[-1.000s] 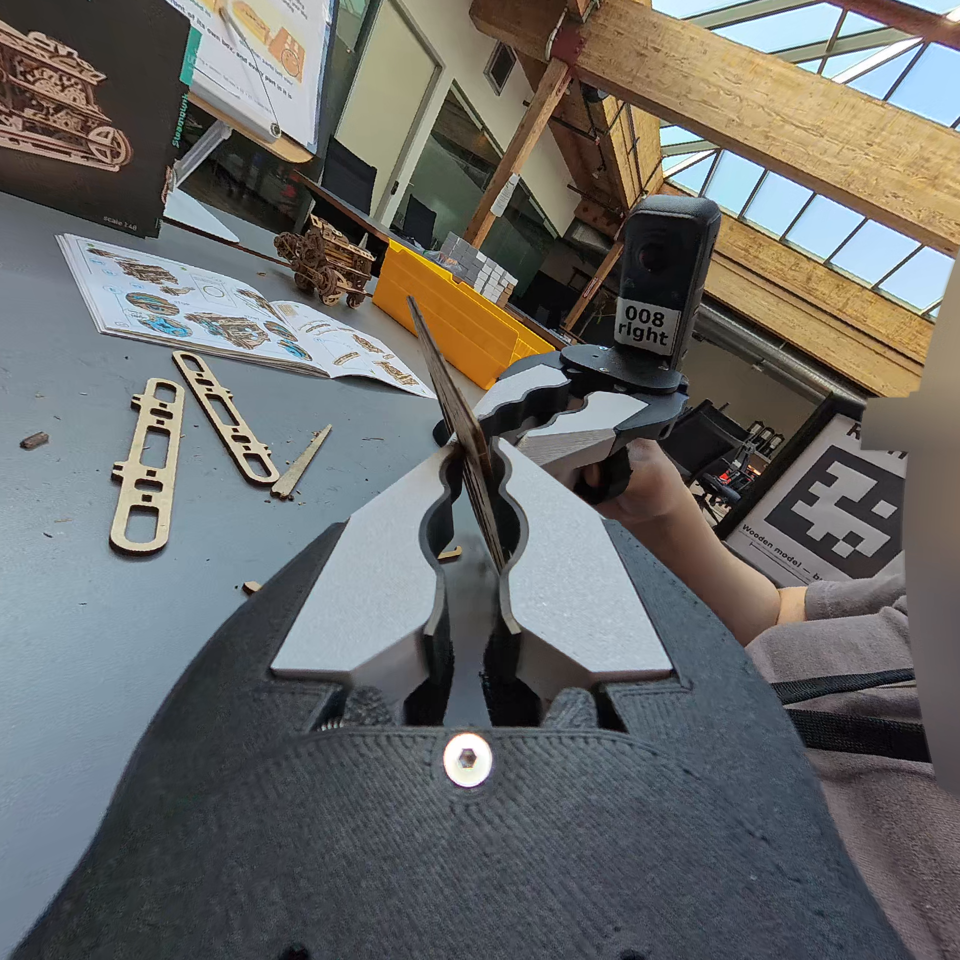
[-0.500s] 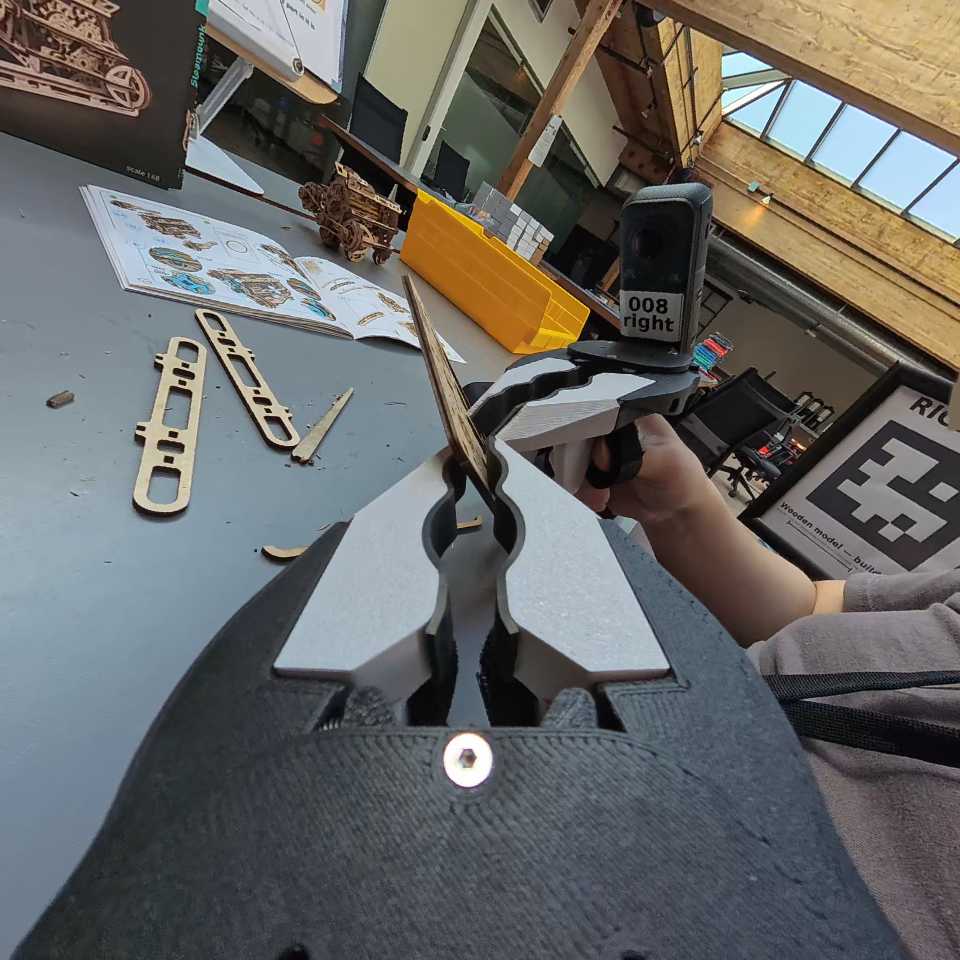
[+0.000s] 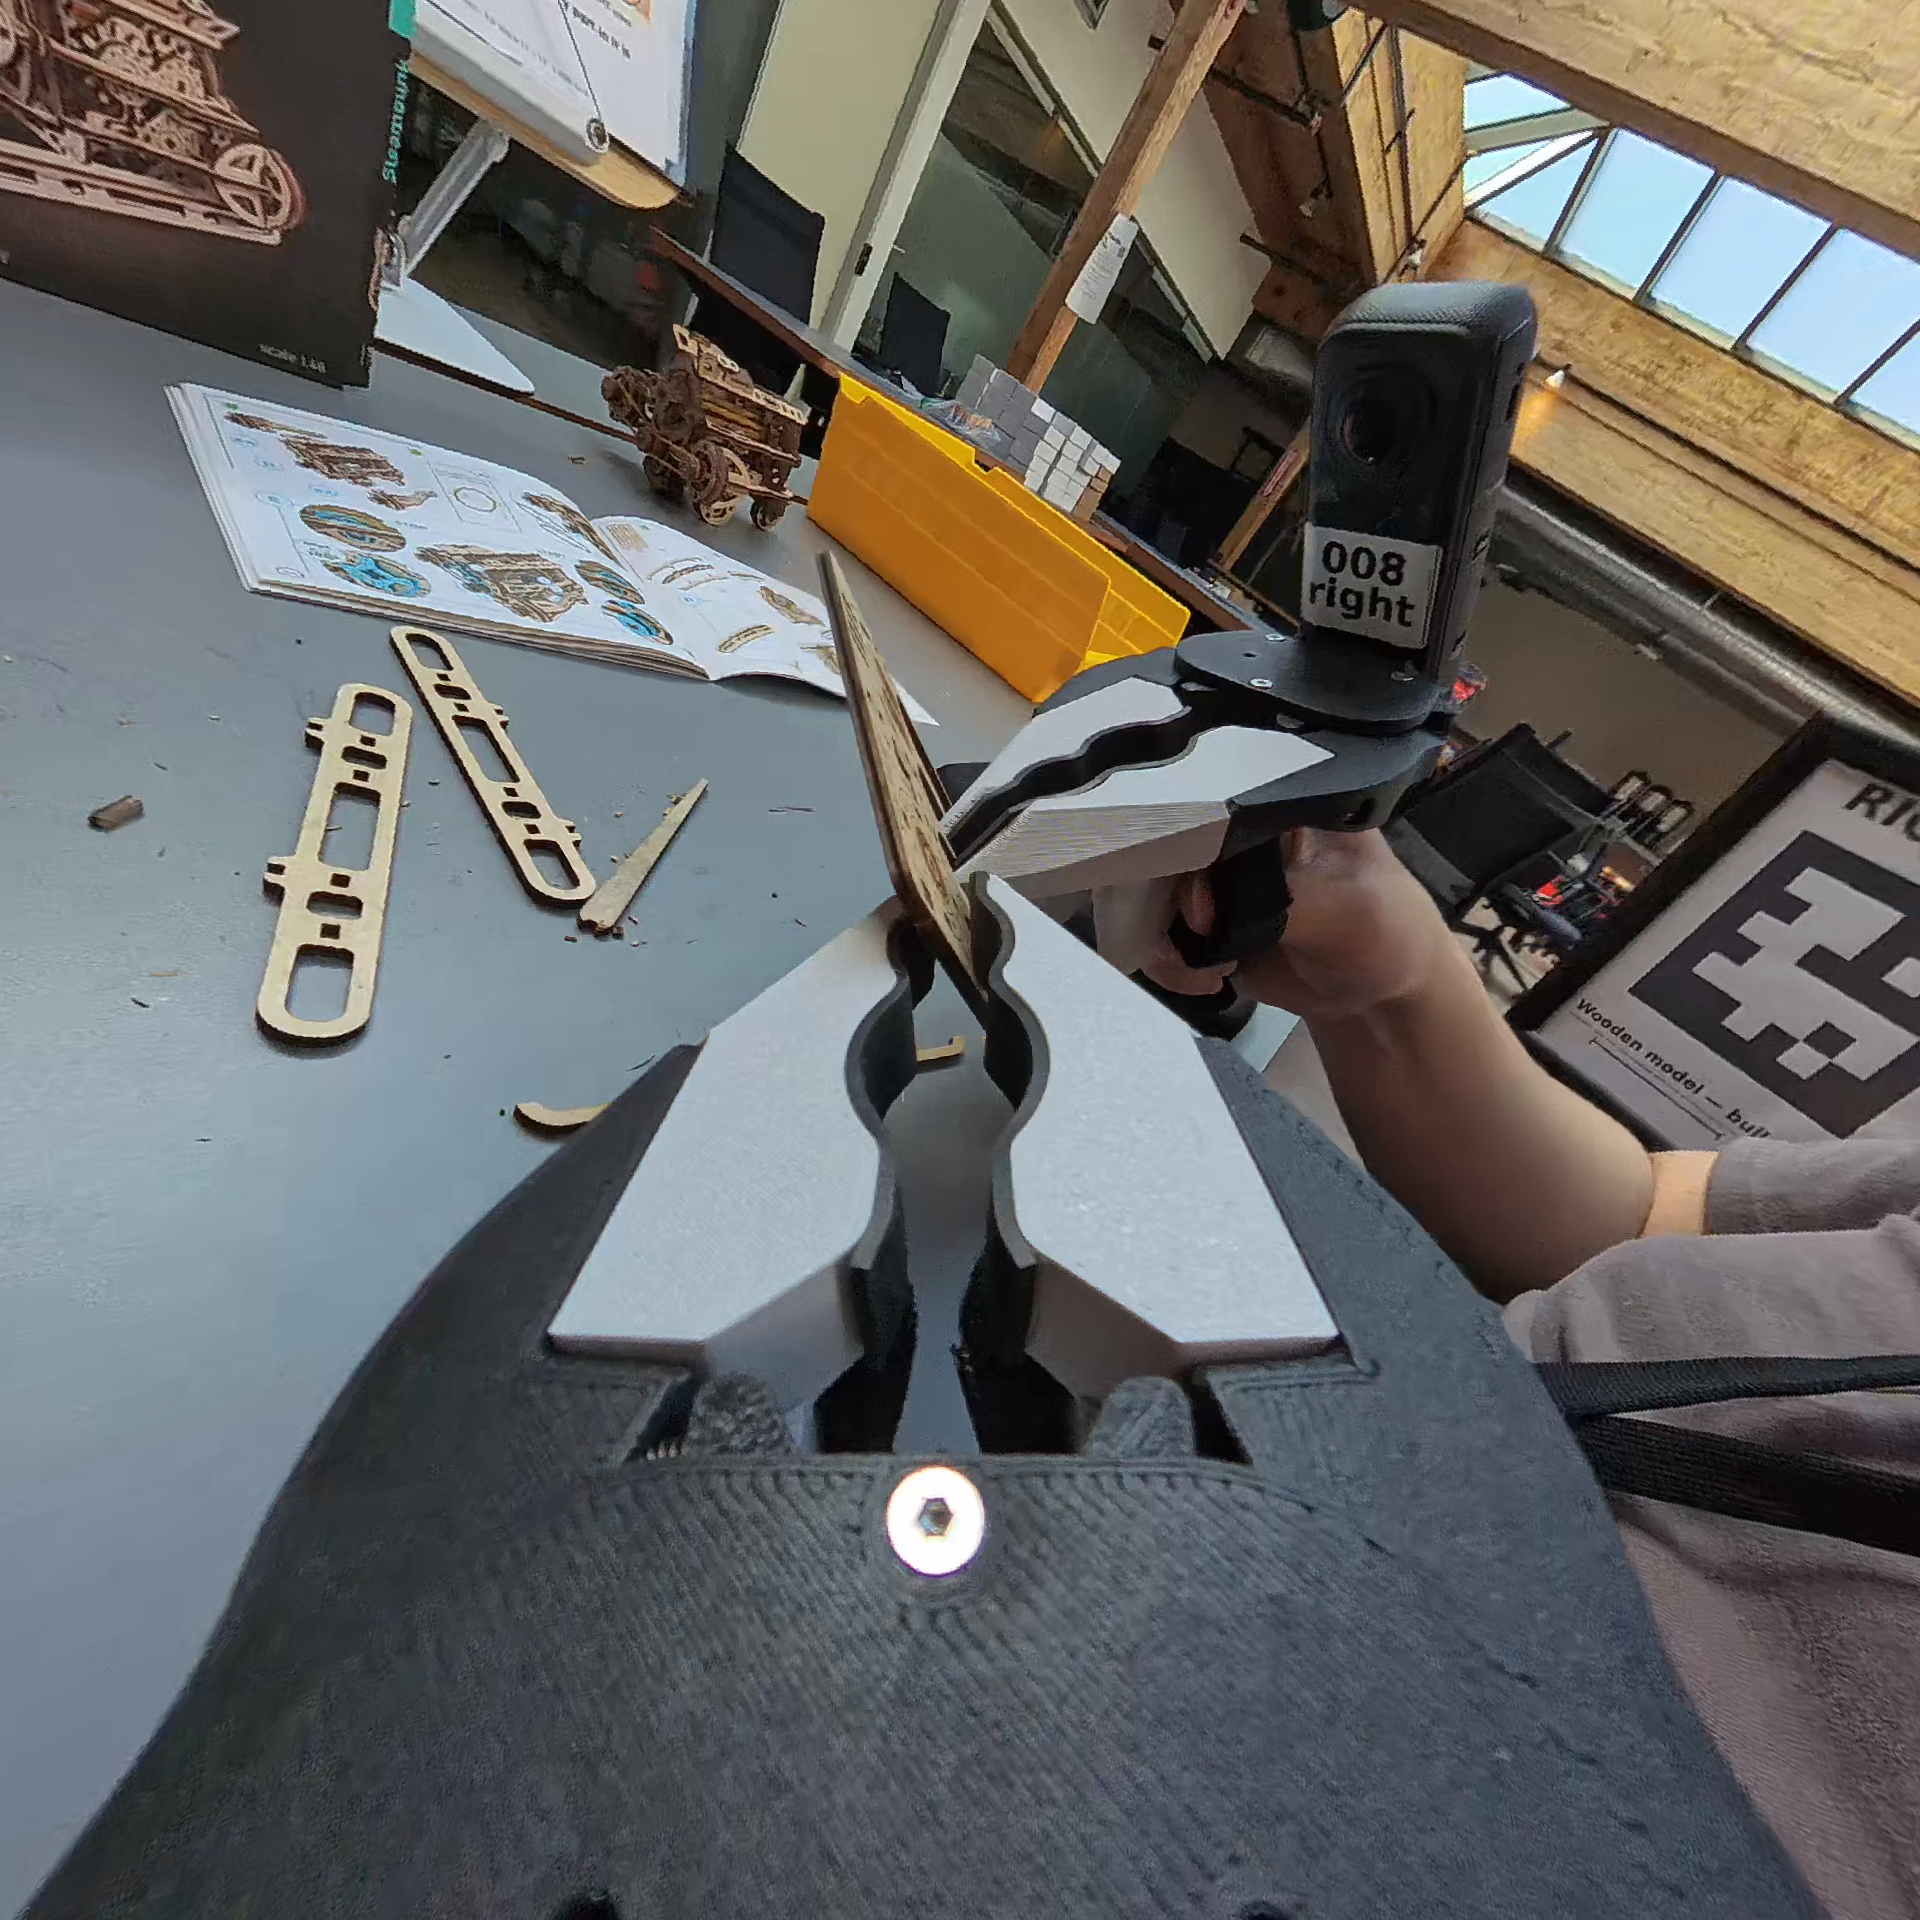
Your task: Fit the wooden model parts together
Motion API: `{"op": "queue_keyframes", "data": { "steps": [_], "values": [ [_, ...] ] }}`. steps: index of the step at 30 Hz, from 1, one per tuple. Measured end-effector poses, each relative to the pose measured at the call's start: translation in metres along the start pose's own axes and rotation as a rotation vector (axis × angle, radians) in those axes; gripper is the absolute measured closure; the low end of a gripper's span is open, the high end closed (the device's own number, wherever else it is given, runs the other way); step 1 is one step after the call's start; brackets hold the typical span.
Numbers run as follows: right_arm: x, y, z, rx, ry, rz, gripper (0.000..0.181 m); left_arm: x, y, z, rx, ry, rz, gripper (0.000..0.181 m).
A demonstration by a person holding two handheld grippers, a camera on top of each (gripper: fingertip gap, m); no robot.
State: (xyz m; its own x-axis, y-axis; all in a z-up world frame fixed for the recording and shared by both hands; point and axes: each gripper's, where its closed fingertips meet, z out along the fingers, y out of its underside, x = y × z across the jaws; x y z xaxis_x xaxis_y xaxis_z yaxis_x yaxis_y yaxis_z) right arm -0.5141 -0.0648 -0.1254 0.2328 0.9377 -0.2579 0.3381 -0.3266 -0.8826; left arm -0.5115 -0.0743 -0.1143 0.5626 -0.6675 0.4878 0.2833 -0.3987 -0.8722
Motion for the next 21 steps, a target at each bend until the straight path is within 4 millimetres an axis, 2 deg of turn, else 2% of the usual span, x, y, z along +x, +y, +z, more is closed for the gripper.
{"op": "queue_keyframes", "data": {
  "steps": [2,21],
  "values": [
    [-0.0009,-0.0008,-0.0028,-0.009,-0.034,0.023,0.178,0.0003,0.0004,0.0022,-0.006,0.043,-0.049,0.178],
    [-0.0020,0.0006,-0.0037,-0.003,-0.102,0.116,0.177,0.0030,0.0016,0.0022,0.001,0.050,-0.012,0.176]
  ]
}}
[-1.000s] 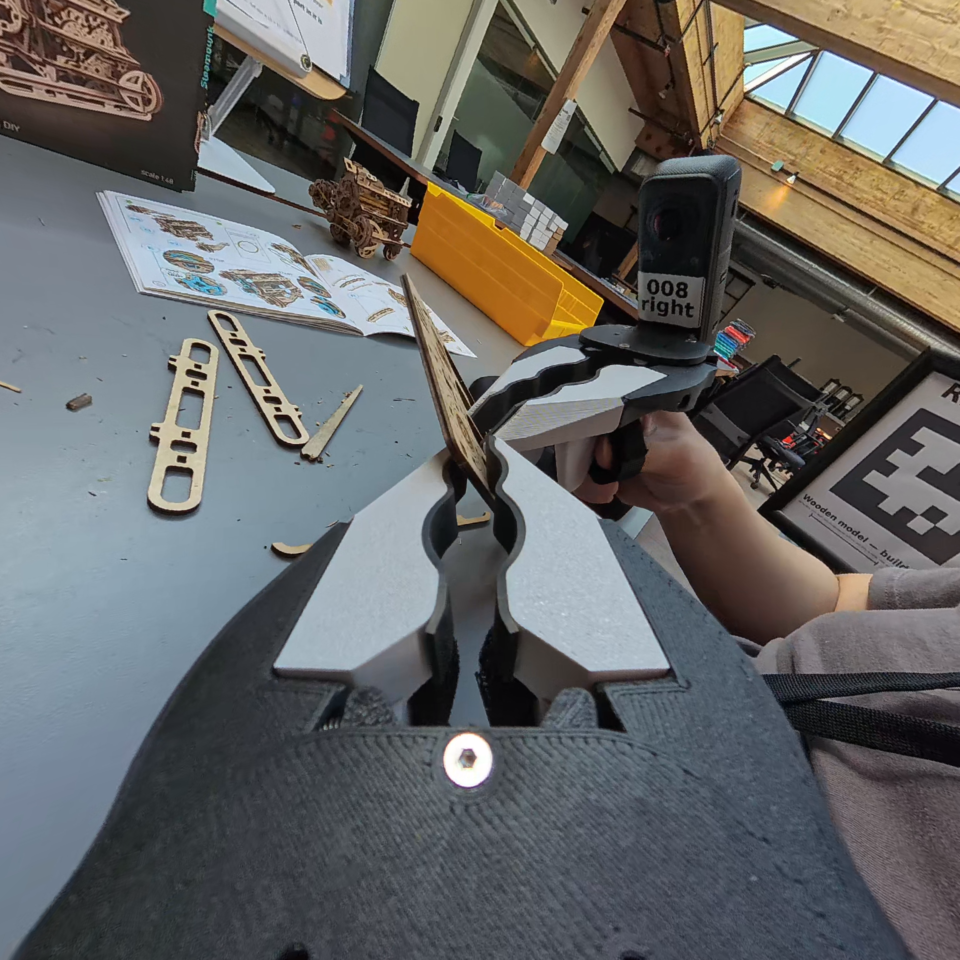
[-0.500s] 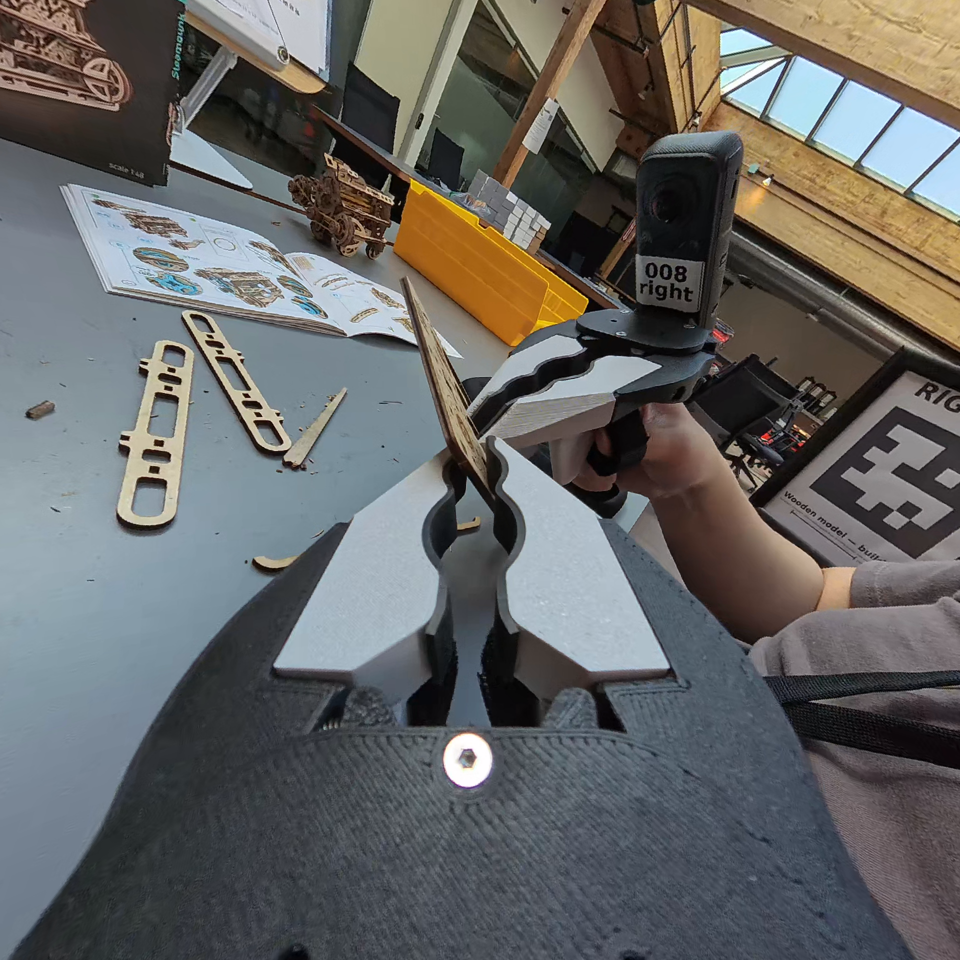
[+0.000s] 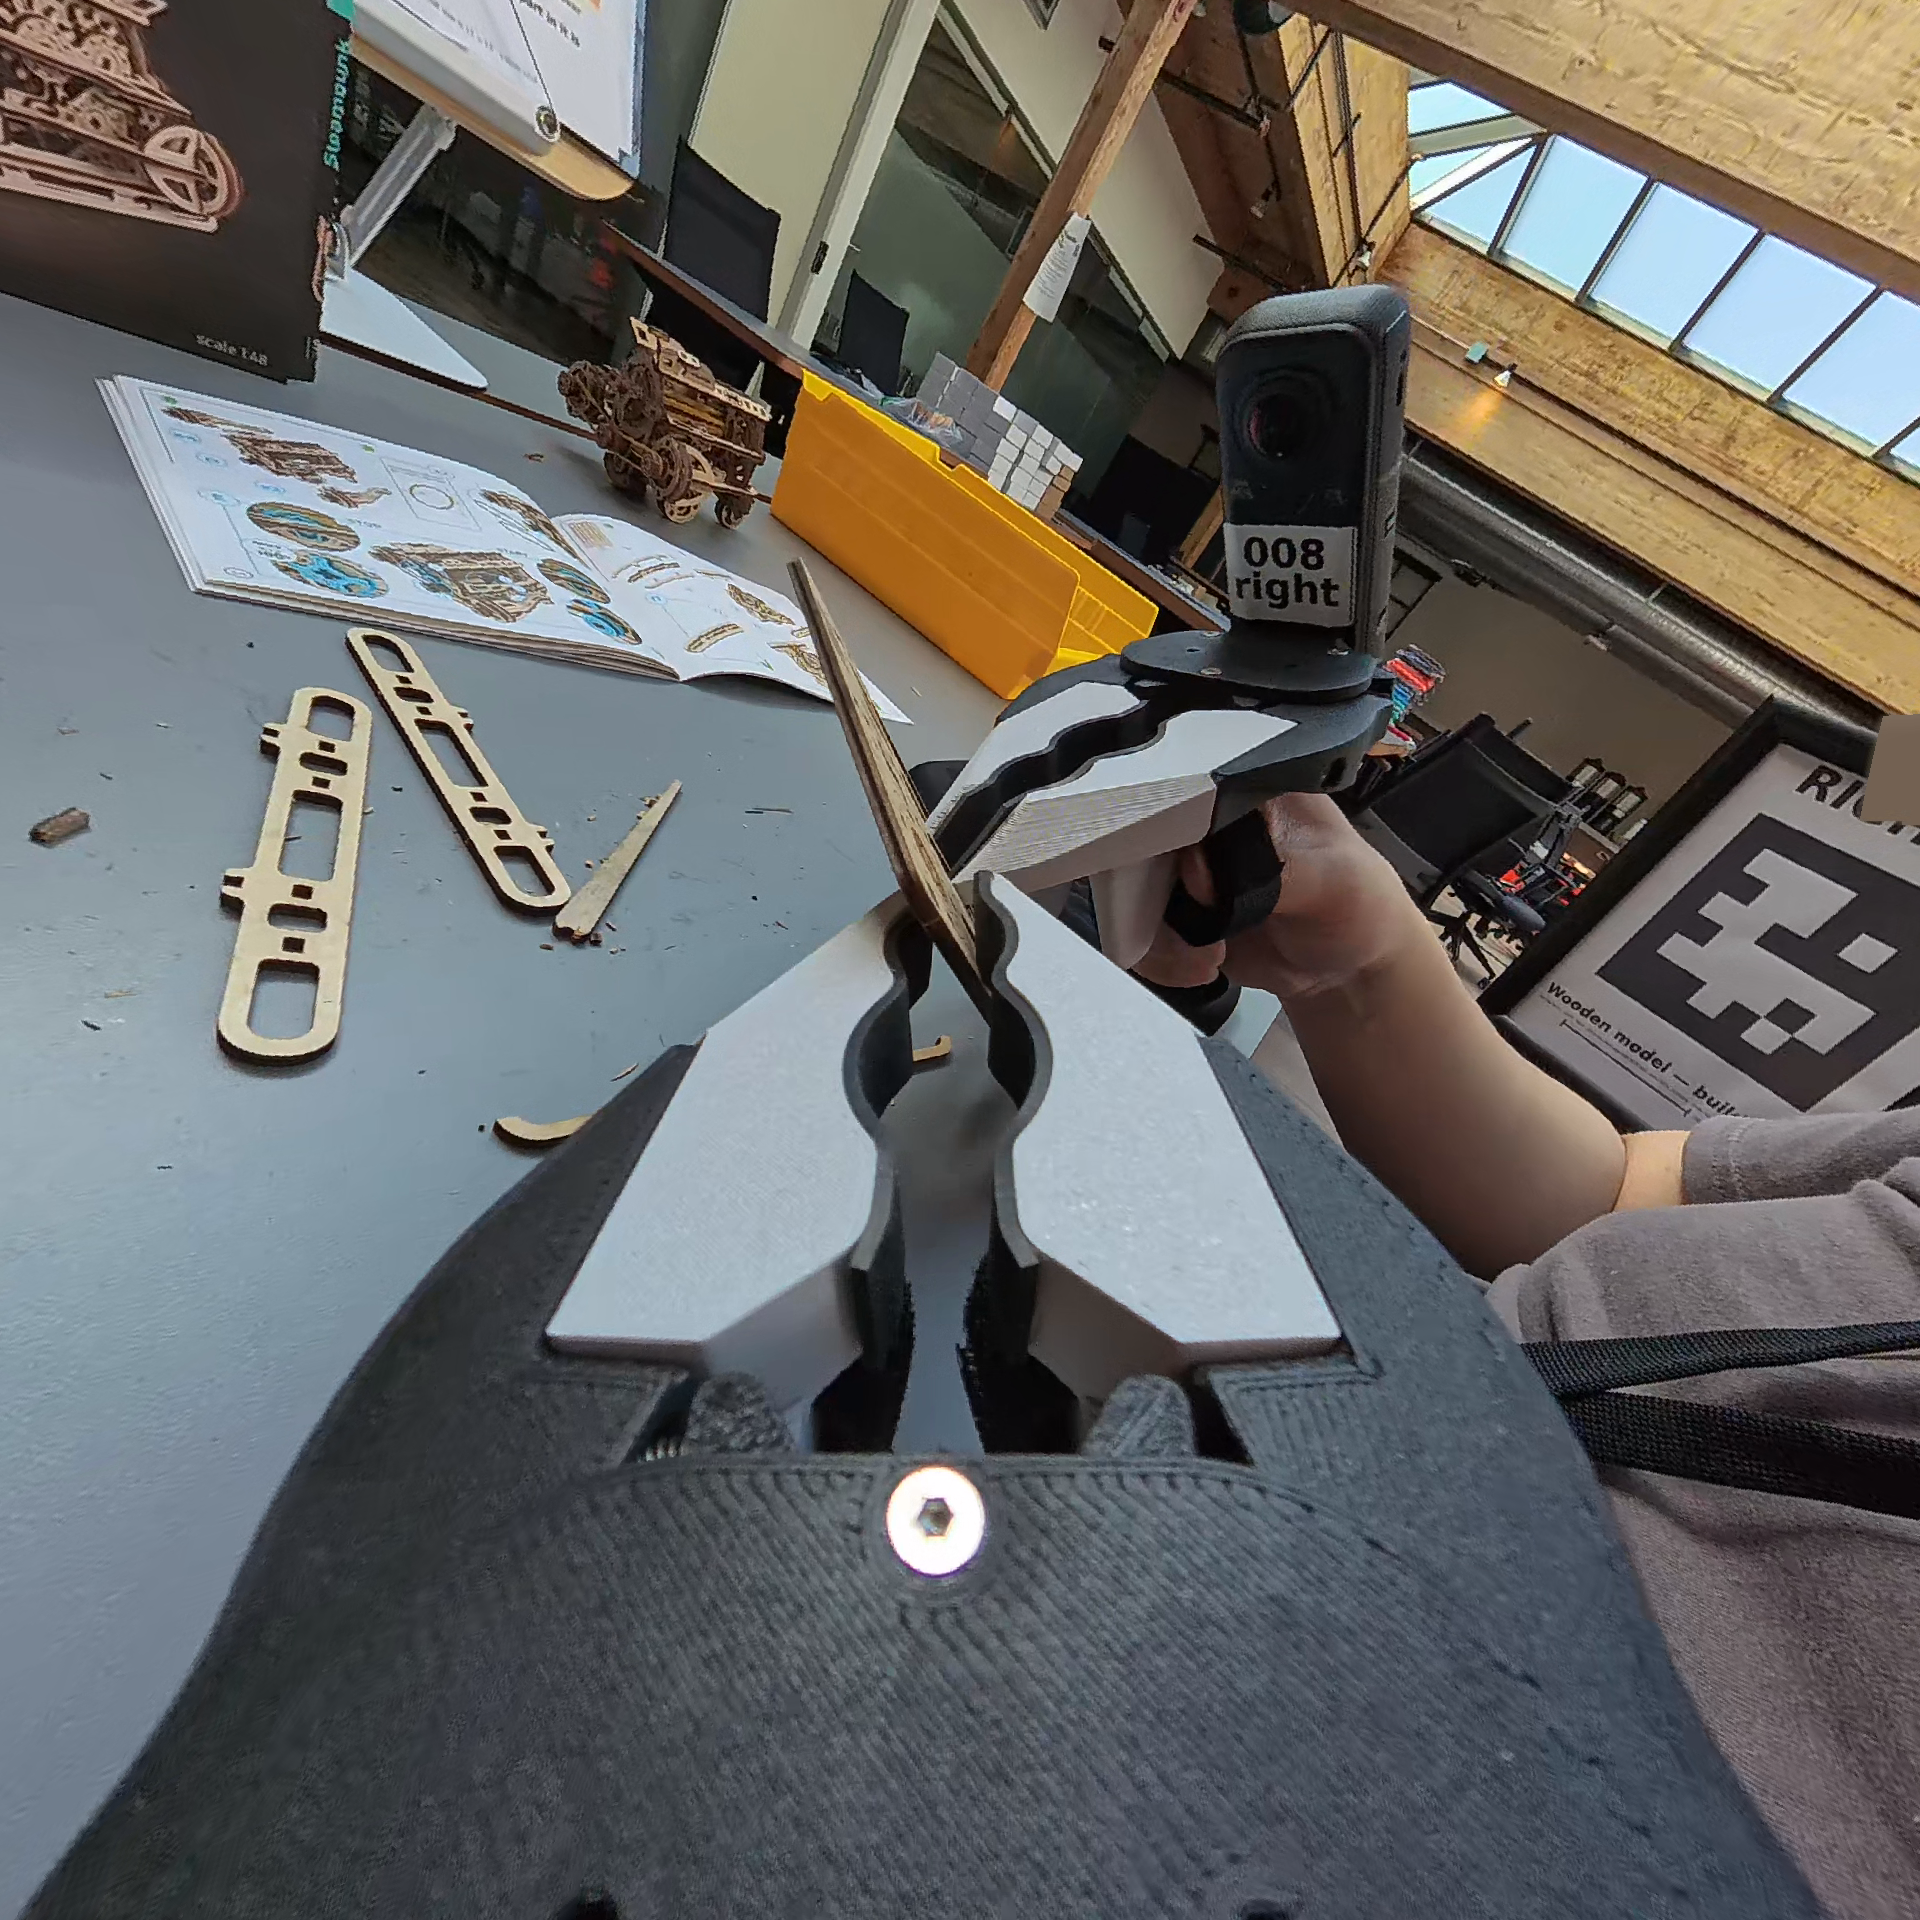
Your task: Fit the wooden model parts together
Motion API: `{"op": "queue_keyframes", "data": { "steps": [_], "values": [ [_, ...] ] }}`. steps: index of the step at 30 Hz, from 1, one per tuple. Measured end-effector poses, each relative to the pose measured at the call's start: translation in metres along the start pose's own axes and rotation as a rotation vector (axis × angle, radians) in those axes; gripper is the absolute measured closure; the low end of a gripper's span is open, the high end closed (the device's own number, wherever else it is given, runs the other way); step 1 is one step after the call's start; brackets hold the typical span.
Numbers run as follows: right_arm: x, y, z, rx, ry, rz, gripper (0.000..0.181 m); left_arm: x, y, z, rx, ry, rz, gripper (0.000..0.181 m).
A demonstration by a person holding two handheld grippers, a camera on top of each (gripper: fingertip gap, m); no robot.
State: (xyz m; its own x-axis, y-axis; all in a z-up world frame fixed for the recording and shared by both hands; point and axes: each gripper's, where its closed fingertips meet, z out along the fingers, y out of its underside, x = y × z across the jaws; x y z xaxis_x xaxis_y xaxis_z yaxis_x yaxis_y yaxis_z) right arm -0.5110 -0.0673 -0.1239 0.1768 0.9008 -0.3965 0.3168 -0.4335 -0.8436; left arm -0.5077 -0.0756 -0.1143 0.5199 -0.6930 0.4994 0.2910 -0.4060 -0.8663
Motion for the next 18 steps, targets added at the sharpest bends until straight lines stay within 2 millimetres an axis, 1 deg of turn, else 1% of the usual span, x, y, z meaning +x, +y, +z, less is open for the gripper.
{"op": "queue_keyframes", "data": {
  "steps": [15,16,17,18],
  "values": [
    [0.0003,0.0009,0.0028,0.047,-0.049,0.089,0.176,-0.0014,0.0012,-0.0018,-0.001,0.016,-0.025,0.175],
    [-0.0003,0.0004,0.0026,0.053,-0.057,0.095,0.175,-0.0018,0.0014,-0.0018,-0.001,0.014,-0.025,0.175],
    [-0.0030,0.0007,0.0027,0.053,-0.078,0.104,0.168,-0.0022,0.0015,-0.0018,-0.003,0.012,-0.027,0.175],
    [-0.0027,0.0006,0.0027,0.053,-0.081,0.122,0.169,-0.0022,0.0015,-0.0018,-0.003,0.014,-0.029,0.175]
  ]
}}
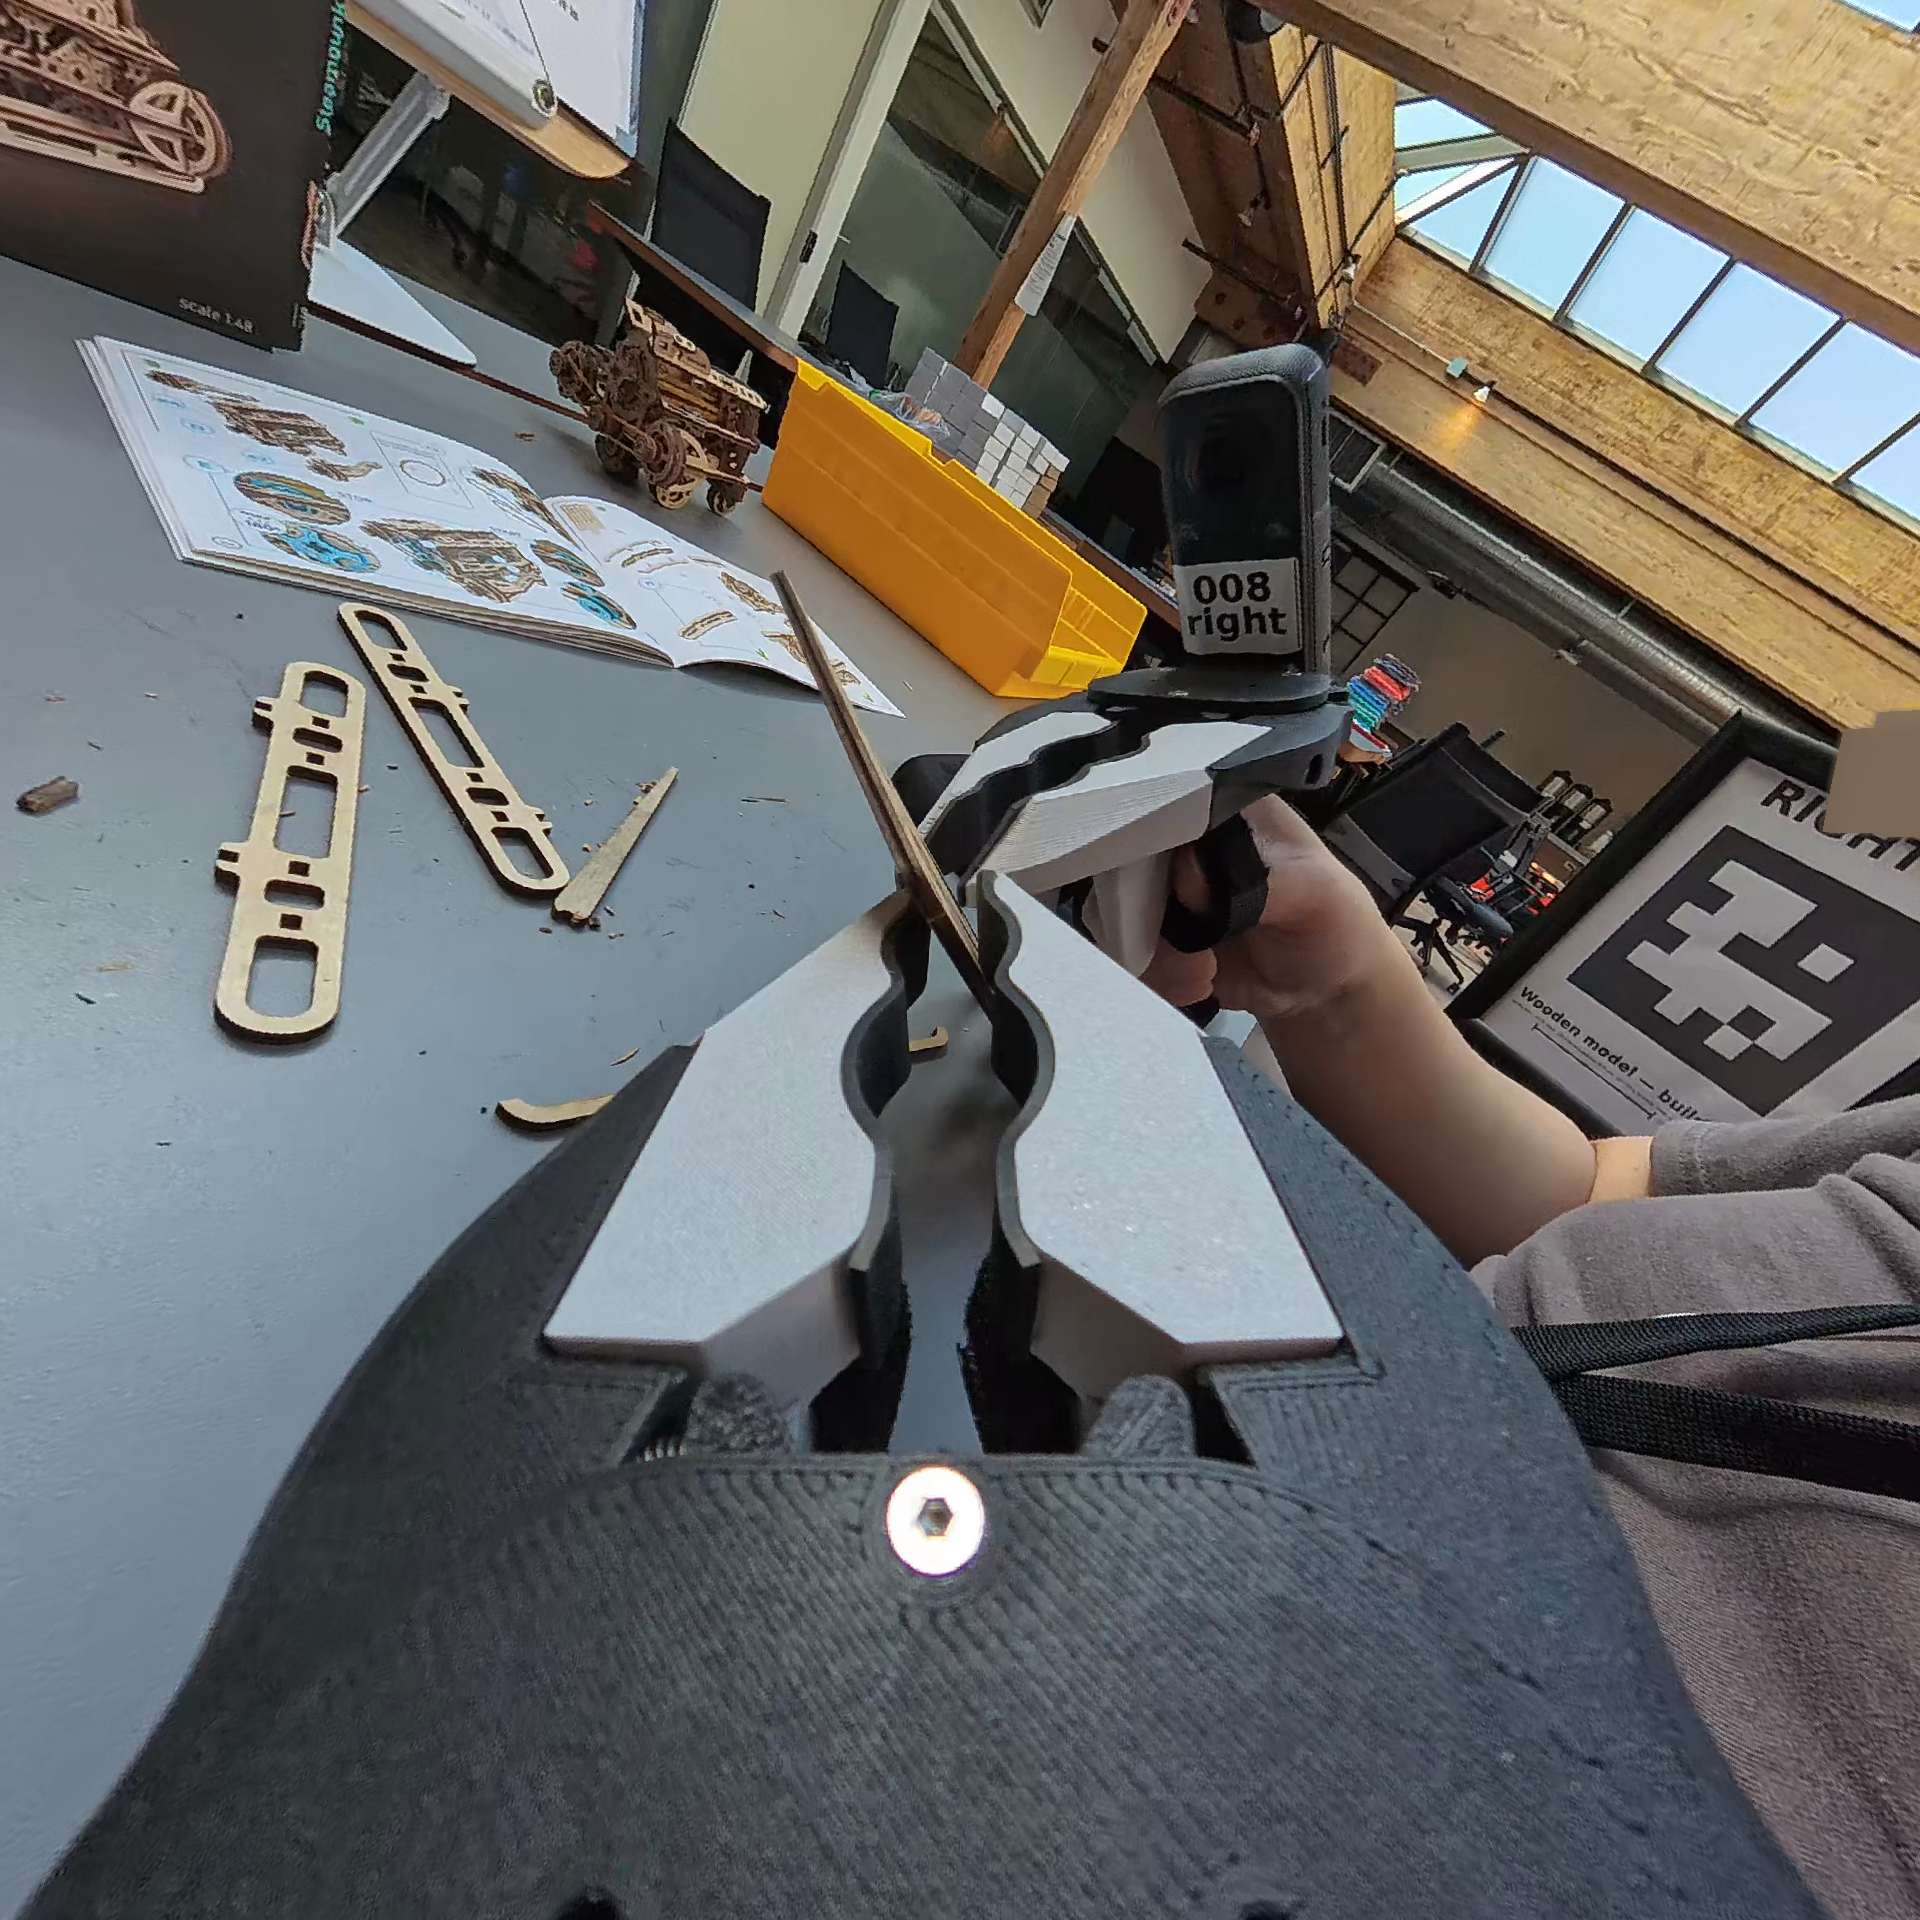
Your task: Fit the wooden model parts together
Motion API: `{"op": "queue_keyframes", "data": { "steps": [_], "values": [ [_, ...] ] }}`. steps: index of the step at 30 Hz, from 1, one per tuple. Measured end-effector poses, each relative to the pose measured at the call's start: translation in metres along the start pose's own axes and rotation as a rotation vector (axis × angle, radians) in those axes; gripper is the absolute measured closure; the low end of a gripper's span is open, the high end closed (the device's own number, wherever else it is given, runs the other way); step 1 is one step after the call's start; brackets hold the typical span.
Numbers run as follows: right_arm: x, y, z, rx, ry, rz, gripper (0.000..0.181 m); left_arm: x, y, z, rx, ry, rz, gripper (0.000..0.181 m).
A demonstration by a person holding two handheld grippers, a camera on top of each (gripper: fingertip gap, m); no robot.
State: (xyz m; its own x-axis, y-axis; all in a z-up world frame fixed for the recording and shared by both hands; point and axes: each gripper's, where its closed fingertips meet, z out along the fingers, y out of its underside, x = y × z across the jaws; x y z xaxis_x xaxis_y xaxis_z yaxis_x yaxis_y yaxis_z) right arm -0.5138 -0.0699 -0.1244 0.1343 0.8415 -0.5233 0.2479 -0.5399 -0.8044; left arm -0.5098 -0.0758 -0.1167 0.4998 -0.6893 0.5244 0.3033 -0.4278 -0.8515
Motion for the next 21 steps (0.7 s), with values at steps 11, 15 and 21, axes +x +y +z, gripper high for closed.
{"op": "queue_keyframes", "data": {
  "steps": [11,15,21],
  "values": [
    [0.0025,0.0014,0.0016,-0.005,0.038,-0.056,0.171,-0.0012,0.0003,-0.0003,0.001,-0.013,0.007,0.175],
    [0.0032,0.0025,0.0017,-0.006,0.066,-0.087,0.170,-0.0020,0.0013,0.0003,-0.001,-0.032,0.024,0.176],
    [0.0030,0.0064,0.0015,-0.027,0.091,-0.141,0.171,-0.0012,0.0044,-0.0002,-0.004,-0.064,0.078,0.176]
  ]
}}
